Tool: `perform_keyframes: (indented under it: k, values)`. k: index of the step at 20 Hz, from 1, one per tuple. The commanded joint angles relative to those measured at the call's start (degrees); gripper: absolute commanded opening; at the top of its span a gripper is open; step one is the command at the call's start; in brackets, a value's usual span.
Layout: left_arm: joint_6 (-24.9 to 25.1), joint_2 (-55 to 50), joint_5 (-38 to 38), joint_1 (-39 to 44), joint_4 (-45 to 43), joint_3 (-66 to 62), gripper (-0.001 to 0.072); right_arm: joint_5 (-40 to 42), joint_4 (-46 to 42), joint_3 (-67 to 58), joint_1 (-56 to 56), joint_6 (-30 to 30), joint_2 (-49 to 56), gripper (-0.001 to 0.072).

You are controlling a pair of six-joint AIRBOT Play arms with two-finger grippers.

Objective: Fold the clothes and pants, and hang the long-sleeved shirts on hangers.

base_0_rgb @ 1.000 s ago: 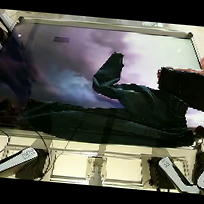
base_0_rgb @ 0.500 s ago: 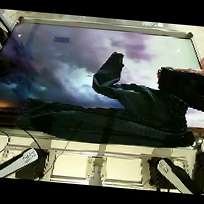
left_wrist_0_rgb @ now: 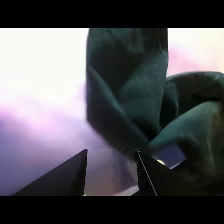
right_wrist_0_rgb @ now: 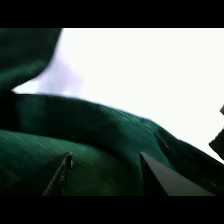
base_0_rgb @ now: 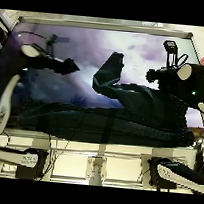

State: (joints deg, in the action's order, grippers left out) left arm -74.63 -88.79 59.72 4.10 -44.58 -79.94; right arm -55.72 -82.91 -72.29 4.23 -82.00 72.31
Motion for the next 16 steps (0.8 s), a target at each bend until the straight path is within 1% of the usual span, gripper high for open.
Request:
perform_keyframes:
  k: [1,3,6,7,9,11,13,16]
  values:
    - [-3.37,-12.50,-1.95,4.79,7.58,-6.51,0.0368,-4.04,-0.94,-0.44,-1.86,-0.79,0.68,0.0518]
    - [-4.13,-16.57,-2.10,5.16,9.53,-10.95,0.0369,-4.46,-0.94,-0.44,-2.43,-0.79,0.68,0.0518]
    - [-8.92,-21.16,-0.90,5.66,9.18,-17.42,0.0368,-4.66,-0.68,-0.44,-2.38,-0.02,0.68,0.0518]
    - [-10.82,-22.43,0.50,5.97,7.67,-19.17,0.0368,-4.61,-0.68,-0.44,-2.38,0.11,0.68,0.0517]
    - [-15.80,-24.06,4.83,6.62,0.39,-21.77,0.0366,-4.55,-0.68,-0.44,-2.38,0.28,0.68,0.0518]
    - [-19.63,-24.44,7.80,6.78,-5.66,-22.47,0.0366,-4.48,-0.68,-0.42,-2.38,0.46,0.68,0.0518]
    - [-21.11,-24.52,8.59,6.78,-7.30,-22.47,0.0366,-4.48,-0.66,-0.42,-2.38,0.48,0.68,0.0517]
    - [-21.44,-25.07,8.41,7.17,-7.28,-22.47,0.0366,-4.48,-0.66,-0.42,-2.38,0.48,0.68,0.0517]
